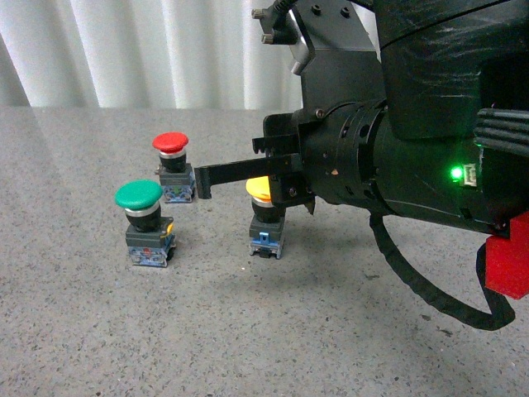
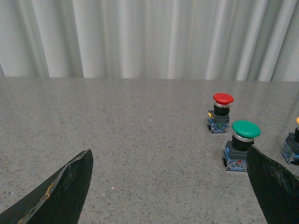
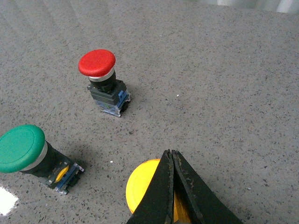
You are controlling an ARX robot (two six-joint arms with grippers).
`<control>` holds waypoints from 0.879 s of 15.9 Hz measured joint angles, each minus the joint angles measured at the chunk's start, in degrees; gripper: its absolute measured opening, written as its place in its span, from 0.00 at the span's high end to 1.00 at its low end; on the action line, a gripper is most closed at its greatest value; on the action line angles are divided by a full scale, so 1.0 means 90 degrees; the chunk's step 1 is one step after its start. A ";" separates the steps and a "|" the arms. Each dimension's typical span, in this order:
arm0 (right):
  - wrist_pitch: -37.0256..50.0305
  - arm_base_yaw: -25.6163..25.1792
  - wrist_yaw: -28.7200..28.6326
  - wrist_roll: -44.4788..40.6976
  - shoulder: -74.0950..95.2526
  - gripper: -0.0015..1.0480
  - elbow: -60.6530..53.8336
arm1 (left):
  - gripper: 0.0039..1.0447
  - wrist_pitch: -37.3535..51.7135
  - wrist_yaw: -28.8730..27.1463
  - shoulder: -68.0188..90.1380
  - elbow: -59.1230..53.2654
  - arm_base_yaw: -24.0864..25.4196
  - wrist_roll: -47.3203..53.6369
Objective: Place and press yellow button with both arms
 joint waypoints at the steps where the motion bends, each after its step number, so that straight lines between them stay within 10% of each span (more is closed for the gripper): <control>1: 0.0017 0.0000 0.0000 0.0000 0.0029 0.98 0.0000 | 0.06 0.0000 0.0000 0.0000 0.0000 0.0000 0.0000; 14: -0.0068 -0.0002 -0.0274 -0.0121 0.0046 0.98 -0.0027 | 0.06 0.0000 0.0000 0.0000 0.0000 0.0000 0.0000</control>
